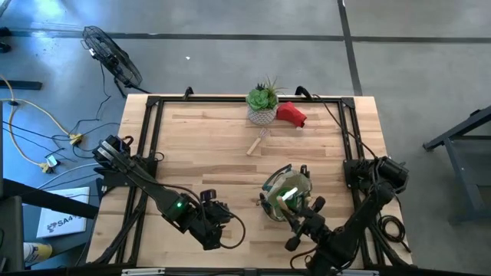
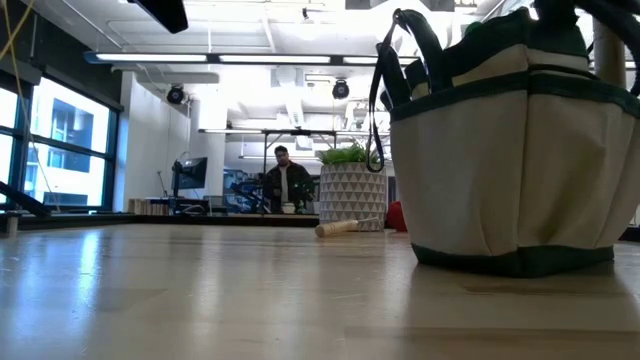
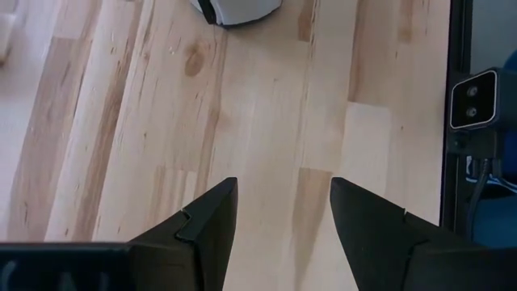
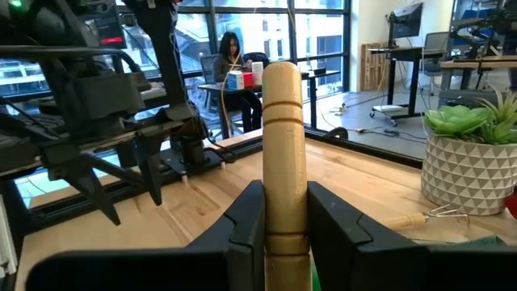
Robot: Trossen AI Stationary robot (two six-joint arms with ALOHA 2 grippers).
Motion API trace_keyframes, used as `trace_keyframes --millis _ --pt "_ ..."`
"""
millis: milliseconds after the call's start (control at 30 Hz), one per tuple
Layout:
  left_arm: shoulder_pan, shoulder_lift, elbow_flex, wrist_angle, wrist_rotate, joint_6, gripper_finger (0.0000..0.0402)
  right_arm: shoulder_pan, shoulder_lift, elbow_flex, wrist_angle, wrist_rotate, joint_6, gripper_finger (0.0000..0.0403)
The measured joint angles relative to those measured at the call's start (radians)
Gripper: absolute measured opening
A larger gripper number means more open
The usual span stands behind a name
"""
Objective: Pick & Place Garden tools in Gardening bag
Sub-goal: Put the brown trowel into the gardening bag
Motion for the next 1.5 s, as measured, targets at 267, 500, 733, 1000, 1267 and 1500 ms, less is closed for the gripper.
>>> trace_keyframes --millis 267,500,733,1000,1267,1500 --pt "0.0 0.0 0.0 0.0 0.0 0.003 0.0195 0.068 -0.008 0.001 0.033 -0.003 -0.105 0.0059" --pt "0.0 0.0 0.0 0.0 0.001 -0.006 0.0195 0.183 -0.086 0.005 0.107 -0.092 -0.292 0.0059" --pt "0.005 0.0 0.0 0.001 0.001 -0.018 0.0195 0.125 -0.15 0.005 0.559 -0.618 -1.069 0.0059" --pt "0.027 0.0 0.0 0.003 0.012 -0.021 0.0195 -0.041 -0.168 0.005 1.136 -1.192 -1.738 0.0059" --pt "0.034 0.0 0.0 0.0 0.012 -0.012 0.0195 -0.076 -0.172 0.005 1.385 -1.654 -2.003 0.0059" --pt "0.032 0.0 0.0 0.0 0.012 -0.016 0.0195 -0.013 -0.172 0.005 1.376 -1.389 -2.144 0.0059"
